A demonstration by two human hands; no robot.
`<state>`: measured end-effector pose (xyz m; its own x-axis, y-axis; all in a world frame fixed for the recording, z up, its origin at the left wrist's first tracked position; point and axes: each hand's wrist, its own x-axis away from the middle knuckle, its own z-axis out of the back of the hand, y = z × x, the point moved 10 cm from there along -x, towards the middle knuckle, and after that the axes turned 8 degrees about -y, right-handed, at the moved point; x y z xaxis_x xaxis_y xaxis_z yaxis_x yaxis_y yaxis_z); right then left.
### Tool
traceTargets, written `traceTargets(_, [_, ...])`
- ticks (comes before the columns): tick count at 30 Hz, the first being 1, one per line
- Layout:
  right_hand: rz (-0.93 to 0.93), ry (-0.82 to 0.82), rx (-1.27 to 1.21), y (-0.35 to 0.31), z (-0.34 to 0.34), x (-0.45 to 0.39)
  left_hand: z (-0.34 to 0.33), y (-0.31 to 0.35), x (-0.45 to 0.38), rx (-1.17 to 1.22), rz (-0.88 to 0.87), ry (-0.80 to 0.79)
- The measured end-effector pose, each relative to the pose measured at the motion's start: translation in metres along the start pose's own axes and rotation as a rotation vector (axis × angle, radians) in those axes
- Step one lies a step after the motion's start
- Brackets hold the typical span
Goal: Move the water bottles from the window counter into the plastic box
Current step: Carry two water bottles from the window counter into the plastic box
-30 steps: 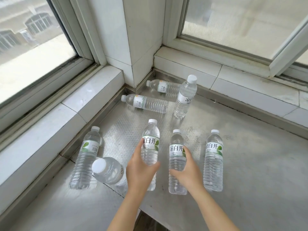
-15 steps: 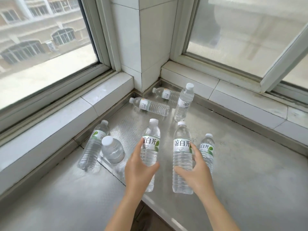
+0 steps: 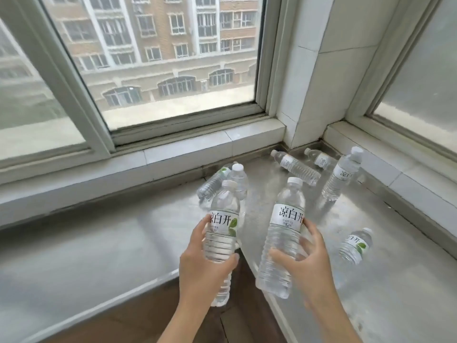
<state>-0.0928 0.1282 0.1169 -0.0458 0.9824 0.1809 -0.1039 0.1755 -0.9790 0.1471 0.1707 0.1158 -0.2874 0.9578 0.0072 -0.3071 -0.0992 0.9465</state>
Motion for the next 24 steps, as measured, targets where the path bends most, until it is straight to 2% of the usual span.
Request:
traceTargets(12, [0.106, -0.692, 0.064, -0.056, -0.236, 0.074, 0.204, -0.02, 0.135, 0.046, 0.071, 0.563])
traceTargets(18, [0.152, -1.001, 0.086, -0.063, -0.363, 0.175, 0.312, -0.036, 0.256, 0.055, 0.108, 0.87])
traceTargets(24, [0.204, -1.281, 0.129, -0.056, -0.471, 0.314, 0.406, -0.065, 0.394, 0.039, 0.135, 1.099])
